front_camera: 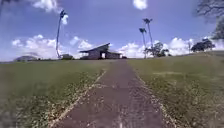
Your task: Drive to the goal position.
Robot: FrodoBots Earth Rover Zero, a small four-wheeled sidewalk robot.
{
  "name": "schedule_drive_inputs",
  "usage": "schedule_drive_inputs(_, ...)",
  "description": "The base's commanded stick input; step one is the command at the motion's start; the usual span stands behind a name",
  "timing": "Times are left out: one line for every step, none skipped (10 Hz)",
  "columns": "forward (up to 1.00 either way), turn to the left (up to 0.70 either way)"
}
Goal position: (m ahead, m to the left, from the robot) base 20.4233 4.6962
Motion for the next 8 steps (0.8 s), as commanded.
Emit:
schedule_drive_inputs(1.0,0.0)
schedule_drive_inputs(1.0,0.0)
schedule_drive_inputs(1.0,0.0)
schedule_drive_inputs(1.0,0.0)
schedule_drive_inputs(1.0,0.0)
schedule_drive_inputs(1.0,0.0)
schedule_drive_inputs(1.0,0.0)
schedule_drive_inputs(1.0,0.0)
